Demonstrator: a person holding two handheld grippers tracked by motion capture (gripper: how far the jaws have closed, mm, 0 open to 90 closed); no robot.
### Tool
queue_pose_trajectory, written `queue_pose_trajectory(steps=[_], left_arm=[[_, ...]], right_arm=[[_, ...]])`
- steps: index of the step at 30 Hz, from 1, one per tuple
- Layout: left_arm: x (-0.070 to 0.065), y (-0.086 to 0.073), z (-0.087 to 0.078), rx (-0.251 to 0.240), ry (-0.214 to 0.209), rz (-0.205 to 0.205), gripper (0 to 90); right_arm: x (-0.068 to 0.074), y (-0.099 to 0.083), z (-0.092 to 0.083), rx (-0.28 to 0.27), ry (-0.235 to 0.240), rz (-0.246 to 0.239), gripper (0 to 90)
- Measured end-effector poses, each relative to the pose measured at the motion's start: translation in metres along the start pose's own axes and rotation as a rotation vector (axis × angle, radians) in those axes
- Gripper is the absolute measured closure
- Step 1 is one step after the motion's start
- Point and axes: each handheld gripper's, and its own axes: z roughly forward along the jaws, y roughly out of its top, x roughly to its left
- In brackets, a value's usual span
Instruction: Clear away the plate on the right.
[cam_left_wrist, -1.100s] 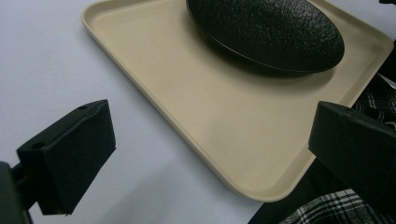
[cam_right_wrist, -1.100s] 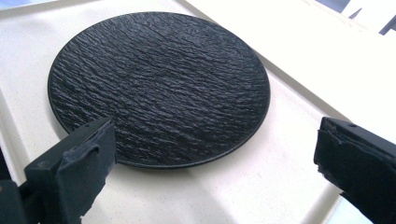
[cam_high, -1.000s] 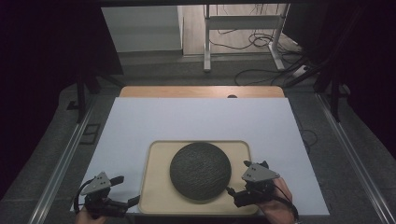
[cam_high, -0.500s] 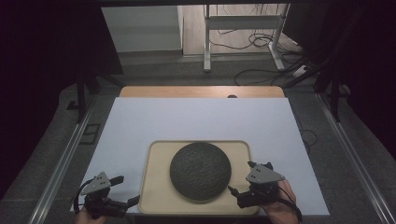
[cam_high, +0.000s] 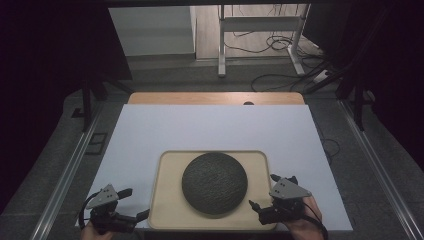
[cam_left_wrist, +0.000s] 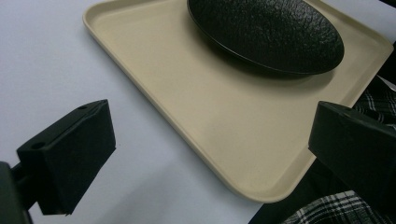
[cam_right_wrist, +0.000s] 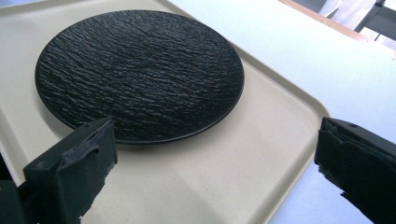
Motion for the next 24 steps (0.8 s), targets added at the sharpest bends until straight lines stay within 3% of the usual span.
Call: queue_pose_trajectory(steps=[24], left_arm=[[0.000, 0.000, -0.001, -0.005, 0.000, -0.003, 0.2]], right_arm=[[-0.008, -0.012, -0.015, -0.006, -0.034, 0.022, 0.0]])
